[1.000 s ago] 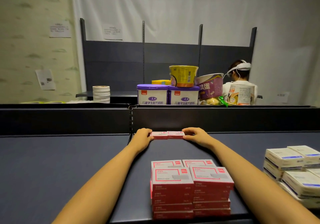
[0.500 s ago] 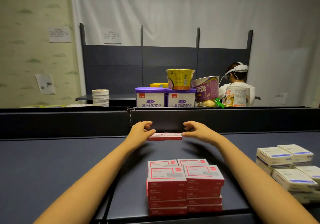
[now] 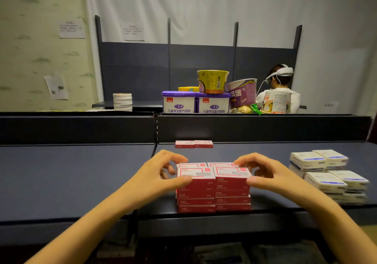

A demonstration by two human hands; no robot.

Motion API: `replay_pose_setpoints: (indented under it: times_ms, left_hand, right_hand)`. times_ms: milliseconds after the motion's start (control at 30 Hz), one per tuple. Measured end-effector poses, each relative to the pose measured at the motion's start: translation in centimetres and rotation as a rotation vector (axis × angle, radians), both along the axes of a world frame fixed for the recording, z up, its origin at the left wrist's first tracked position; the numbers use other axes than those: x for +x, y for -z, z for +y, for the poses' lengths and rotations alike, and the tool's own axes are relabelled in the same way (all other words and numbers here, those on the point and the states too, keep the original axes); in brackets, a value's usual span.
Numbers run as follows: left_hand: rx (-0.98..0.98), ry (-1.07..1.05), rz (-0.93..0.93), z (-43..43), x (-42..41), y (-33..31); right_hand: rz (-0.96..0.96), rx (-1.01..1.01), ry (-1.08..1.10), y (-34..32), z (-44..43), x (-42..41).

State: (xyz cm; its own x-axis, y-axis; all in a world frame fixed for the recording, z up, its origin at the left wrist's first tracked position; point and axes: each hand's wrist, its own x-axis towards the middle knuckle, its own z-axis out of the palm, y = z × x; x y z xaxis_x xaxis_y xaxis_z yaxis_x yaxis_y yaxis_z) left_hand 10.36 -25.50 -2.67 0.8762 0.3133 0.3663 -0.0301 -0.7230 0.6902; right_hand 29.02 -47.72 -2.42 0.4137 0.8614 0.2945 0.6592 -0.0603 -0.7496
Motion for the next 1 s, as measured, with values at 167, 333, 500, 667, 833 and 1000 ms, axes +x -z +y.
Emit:
replay_pose_setpoints:
  times_ms: [167,333,500,667,833,1000]
  left_hand:
    - [0.024,-0.025,0.041,-0.2,-0.3,0.9]
    - [0.005,-0.039,0.0,0.1,-0.2,0.7]
    - [-0.255,0.028,-0.054,1.2,1.4,-1.3]
    - [-0.253,-0.04,-0.089,4.6,7.6,-3.6]
    - [-0.266,-0.136,0.056,10.4,15.2,-2.1]
    - [-0.228,-0.175,0.157,13.6,18.0,1.8]
  right_hand:
    - [-0.039,-0.035,0.046,0.5,-0.3,-0.2]
    - [-0.015,0.006,0.092,0.2,0.1,-0.2]
    - [0.074,0.068,0.07,0.3,0.3,0.1]
    - [0.144,0.12,0.09,0.1,0.7,0.6]
    - [0.164,0.149,0.125,-0.4,1.4,0.8]
    - [0.149,0.2,0.193,-1.5,3.0,1.4]
